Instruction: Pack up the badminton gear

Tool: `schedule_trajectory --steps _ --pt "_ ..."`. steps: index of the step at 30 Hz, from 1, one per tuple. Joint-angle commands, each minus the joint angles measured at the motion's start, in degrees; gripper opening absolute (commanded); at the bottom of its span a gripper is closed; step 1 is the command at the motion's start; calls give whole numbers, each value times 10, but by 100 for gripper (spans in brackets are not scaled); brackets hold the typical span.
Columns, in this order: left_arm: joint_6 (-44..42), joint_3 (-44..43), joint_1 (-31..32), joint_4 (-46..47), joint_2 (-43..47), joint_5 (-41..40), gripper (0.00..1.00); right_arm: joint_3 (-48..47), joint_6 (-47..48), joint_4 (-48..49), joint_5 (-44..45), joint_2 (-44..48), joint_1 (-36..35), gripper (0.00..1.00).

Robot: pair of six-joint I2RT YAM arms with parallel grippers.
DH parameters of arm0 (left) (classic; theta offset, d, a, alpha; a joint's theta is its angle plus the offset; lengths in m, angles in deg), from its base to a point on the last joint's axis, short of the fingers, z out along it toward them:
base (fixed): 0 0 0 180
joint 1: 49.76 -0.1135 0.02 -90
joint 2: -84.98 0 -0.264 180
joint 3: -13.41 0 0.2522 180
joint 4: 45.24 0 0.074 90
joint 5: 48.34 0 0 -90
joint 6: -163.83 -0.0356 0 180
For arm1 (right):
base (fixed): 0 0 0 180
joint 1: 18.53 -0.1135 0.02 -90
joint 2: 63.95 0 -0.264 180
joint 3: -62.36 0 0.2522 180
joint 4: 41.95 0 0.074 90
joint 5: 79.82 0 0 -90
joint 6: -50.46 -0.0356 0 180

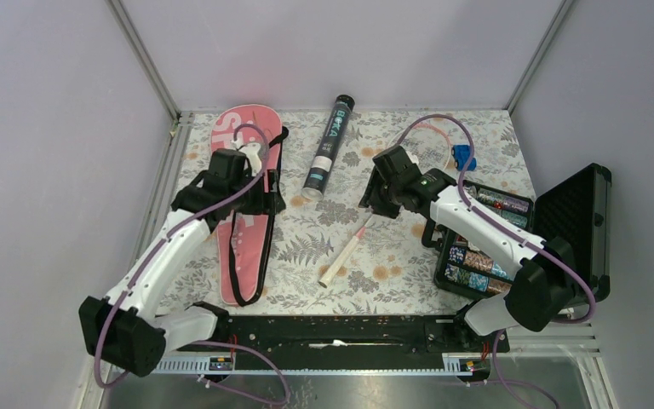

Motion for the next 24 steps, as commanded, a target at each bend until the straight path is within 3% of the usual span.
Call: schedule_trajectory --steps 1,10,17,24 --pt "-3 27 70 8 46 3 65 2 -6 -20 45 6 3 50" --pt "61 109 232 119 16 -31 65 35 -26 -27 68 48 3 50" --pt "92 124 360 221 -101 -69 65 56 -18 -28 92 97 13 51" --pt "87 107 396 249 -202 -91 65 79 4 -40 105 151 23 52"
